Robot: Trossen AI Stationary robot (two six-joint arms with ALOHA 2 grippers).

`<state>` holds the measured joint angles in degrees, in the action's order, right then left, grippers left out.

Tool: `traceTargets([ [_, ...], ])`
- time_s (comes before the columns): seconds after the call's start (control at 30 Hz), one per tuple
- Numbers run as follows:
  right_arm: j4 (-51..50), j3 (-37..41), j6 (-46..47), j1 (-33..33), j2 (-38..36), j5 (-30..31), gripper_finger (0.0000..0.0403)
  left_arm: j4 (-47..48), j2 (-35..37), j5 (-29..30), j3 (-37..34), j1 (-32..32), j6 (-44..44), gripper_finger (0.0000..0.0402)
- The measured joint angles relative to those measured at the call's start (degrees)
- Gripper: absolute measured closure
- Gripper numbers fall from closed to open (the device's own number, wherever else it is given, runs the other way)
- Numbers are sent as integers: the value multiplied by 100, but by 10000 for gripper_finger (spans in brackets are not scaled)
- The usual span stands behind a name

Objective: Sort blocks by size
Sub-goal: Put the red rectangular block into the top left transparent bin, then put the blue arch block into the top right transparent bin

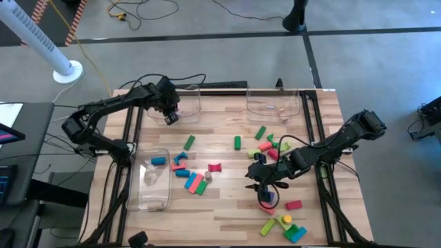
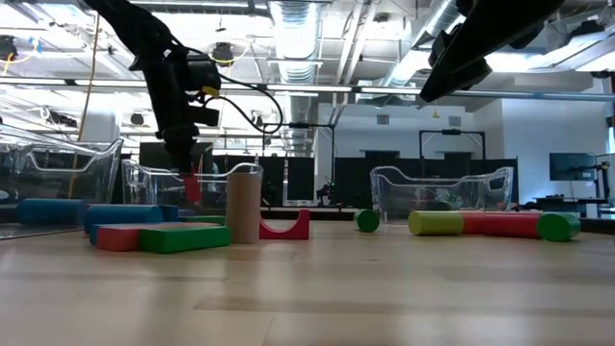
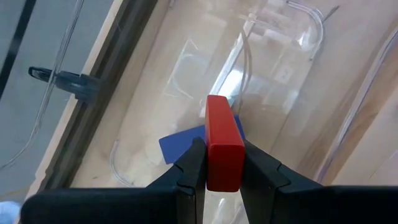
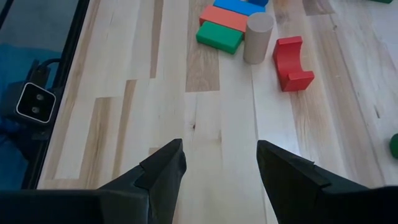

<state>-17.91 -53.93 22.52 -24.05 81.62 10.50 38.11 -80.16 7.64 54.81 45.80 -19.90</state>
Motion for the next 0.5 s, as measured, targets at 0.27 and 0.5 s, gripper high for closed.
traceTargets([
  [0.27,-3,0,2,0,0,111,168,0,0,0,0,0,0,313],
  [0.5,-9,0,-271,-32,0,1019,168,-4,0,2,0,0,11,268],
])
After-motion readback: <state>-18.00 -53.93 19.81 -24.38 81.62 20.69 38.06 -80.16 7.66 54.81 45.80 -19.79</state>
